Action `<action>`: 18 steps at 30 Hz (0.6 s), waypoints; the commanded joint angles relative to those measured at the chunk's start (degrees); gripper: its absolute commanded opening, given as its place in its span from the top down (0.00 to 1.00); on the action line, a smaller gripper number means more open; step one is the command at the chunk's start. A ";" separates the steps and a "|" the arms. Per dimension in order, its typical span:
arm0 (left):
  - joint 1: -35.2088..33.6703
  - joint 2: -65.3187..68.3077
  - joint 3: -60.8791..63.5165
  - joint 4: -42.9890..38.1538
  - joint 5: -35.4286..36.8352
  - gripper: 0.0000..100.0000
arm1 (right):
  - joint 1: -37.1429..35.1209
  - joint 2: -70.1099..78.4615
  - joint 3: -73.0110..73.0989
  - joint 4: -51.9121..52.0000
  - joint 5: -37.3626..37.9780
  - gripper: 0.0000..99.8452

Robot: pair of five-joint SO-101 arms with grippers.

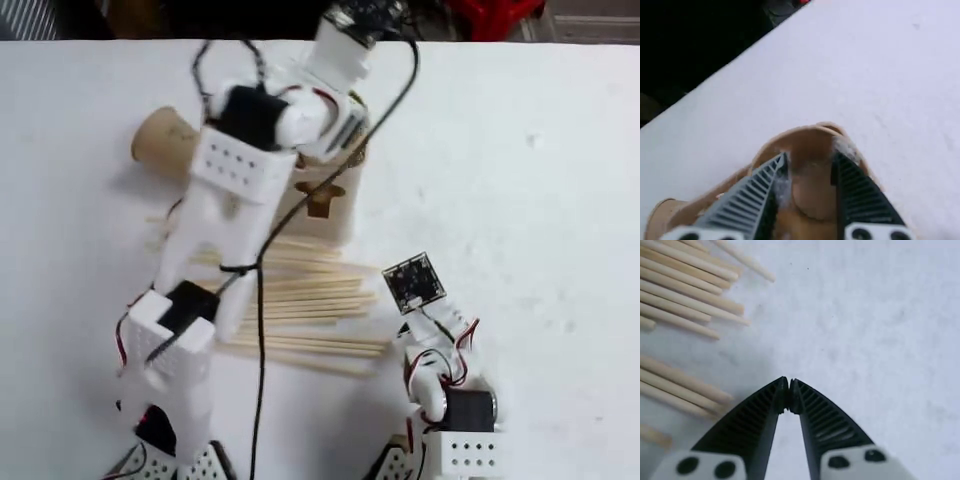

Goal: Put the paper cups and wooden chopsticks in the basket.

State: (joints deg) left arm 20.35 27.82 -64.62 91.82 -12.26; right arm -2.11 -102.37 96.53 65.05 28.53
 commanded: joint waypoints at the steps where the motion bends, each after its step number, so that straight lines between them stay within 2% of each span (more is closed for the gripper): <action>1: -4.79 -5.32 -9.49 4.04 -0.35 0.84 | 0.13 -0.75 0.35 0.57 0.44 0.98; 5: -12.62 -6.37 -14.42 8.18 0.35 0.84 | 0.13 -0.75 0.35 0.57 0.44 0.98; 10: -28.35 -5.85 -15.03 8.62 2.99 0.84 | 0.13 -0.75 0.35 0.66 0.44 0.98; 14: -37.76 -4.44 -11.96 4.31 6.59 0.84 | 0.13 -0.75 0.35 0.66 0.44 0.98; 18: -43.21 -0.22 -8.09 -3.08 12.66 0.83 | 0.13 -0.75 0.35 0.66 0.44 0.98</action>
State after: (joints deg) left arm -17.27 25.36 -75.08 95.69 -5.05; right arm -2.11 -102.37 96.53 65.05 28.53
